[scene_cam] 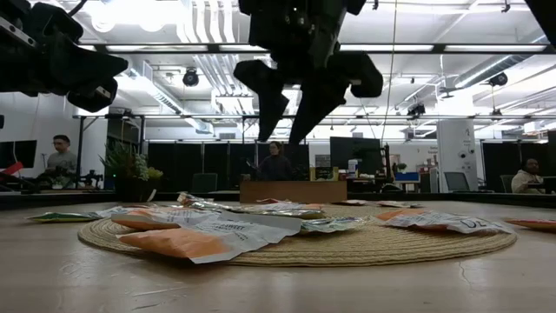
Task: Pick & Place Tea
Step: Put the yellow tea bag into the right section of the wooden organizer
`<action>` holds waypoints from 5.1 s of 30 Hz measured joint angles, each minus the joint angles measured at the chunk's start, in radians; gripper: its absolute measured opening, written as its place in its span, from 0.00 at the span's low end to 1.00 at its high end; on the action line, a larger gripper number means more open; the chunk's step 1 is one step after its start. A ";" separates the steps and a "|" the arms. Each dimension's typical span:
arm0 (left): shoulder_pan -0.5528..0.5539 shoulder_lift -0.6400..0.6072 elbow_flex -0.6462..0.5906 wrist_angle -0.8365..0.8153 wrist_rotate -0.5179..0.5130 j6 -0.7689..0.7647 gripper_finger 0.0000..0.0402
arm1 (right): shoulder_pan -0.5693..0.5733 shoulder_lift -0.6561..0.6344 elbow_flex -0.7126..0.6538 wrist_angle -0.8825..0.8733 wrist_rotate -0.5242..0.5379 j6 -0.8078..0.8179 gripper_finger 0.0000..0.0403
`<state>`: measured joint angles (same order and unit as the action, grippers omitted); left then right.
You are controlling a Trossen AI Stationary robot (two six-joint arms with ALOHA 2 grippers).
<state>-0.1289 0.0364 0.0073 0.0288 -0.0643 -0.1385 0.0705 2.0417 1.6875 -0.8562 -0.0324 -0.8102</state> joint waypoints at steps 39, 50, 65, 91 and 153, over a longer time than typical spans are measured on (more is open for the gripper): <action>0.000 0.000 0.000 0.000 0.000 0.000 0.00 | 0.058 0.291 0.286 -0.158 0.036 0.016 0.54; 0.000 0.000 0.000 0.000 0.000 0.000 0.00 | 0.056 0.342 0.286 -0.158 0.035 0.010 0.54; 0.000 0.000 0.000 0.000 0.000 0.000 0.00 | 0.056 0.343 0.281 -0.176 0.032 0.005 0.25; 0.000 0.000 0.000 0.000 0.000 0.000 0.00 | 0.052 0.344 0.302 -0.179 0.040 0.033 0.02; 0.000 0.000 0.000 0.000 0.000 0.000 0.00 | 0.009 0.397 0.382 -0.222 0.091 0.179 0.37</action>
<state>-0.1288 0.0364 0.0071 0.0288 -0.0643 -0.1383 0.0790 2.4390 2.0693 -1.0784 0.0583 -0.6308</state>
